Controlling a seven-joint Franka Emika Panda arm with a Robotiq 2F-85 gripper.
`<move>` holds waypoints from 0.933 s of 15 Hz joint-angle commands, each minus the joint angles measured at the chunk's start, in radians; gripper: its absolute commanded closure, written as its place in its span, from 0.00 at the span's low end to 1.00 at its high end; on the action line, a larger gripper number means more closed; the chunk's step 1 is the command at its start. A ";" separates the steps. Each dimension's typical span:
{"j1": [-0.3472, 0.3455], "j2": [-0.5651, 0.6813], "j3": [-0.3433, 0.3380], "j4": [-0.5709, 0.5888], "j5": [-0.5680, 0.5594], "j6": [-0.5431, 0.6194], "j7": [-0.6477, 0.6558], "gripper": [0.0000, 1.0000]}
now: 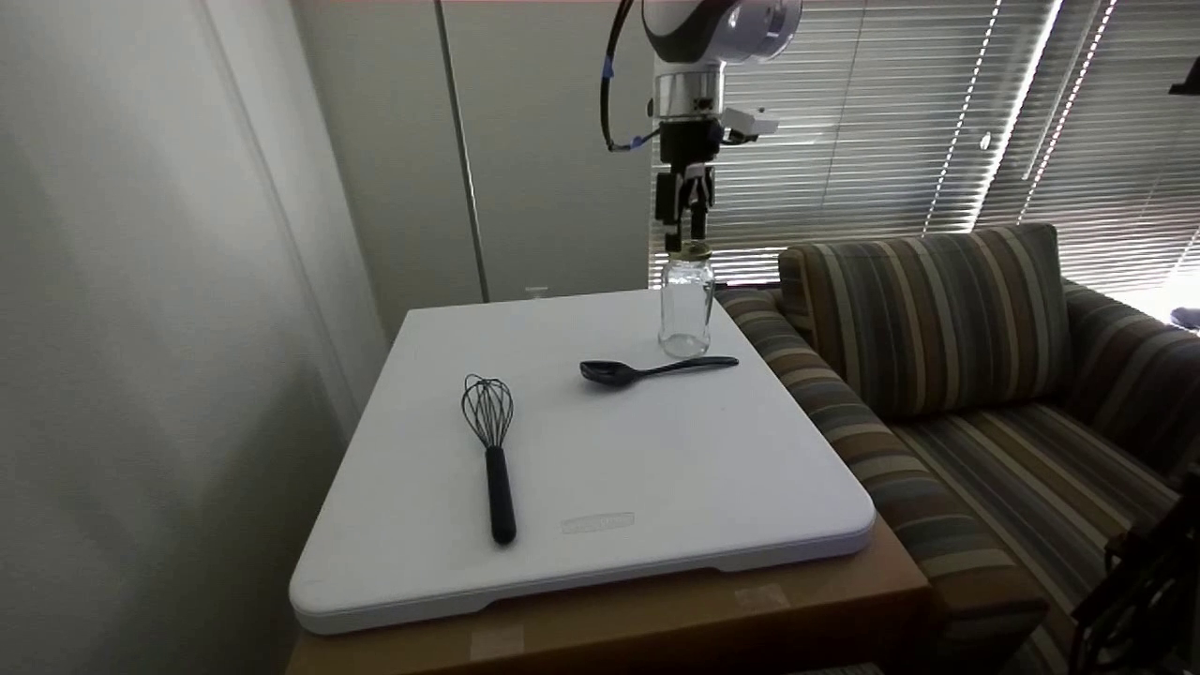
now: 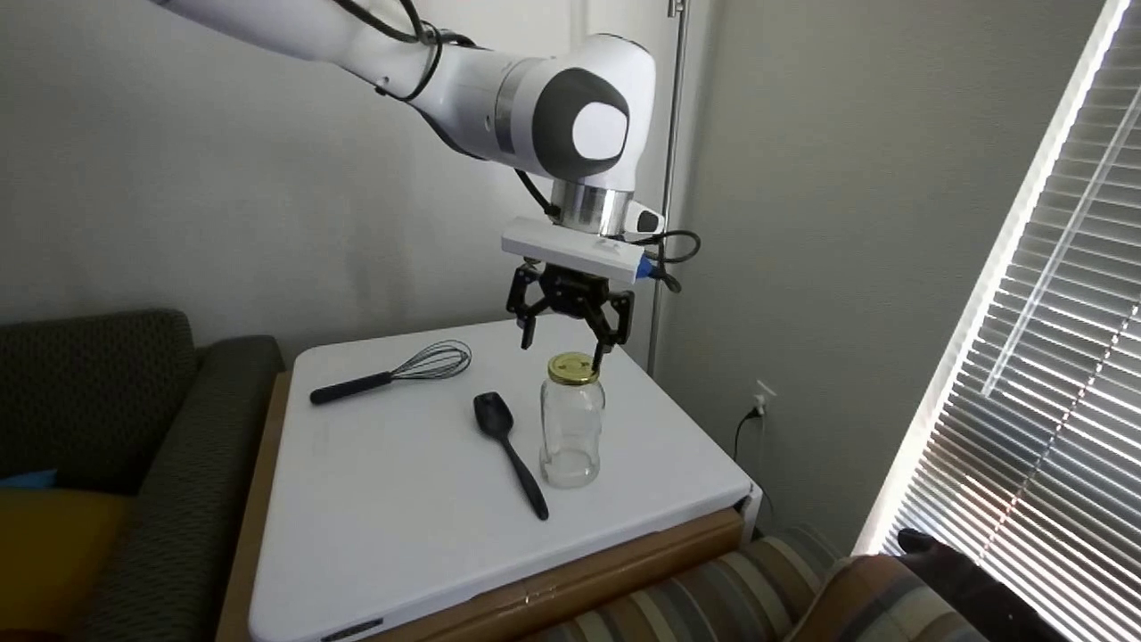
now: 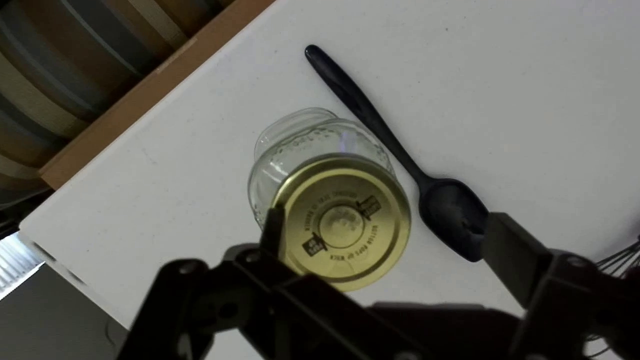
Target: Remove the lid from the glass jar
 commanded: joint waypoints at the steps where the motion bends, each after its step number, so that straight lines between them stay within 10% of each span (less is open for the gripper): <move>1: -0.011 0.050 0.005 0.078 -0.001 -0.025 0.015 0.00; 14: -0.016 0.078 -0.010 0.116 -0.010 -0.027 0.045 0.00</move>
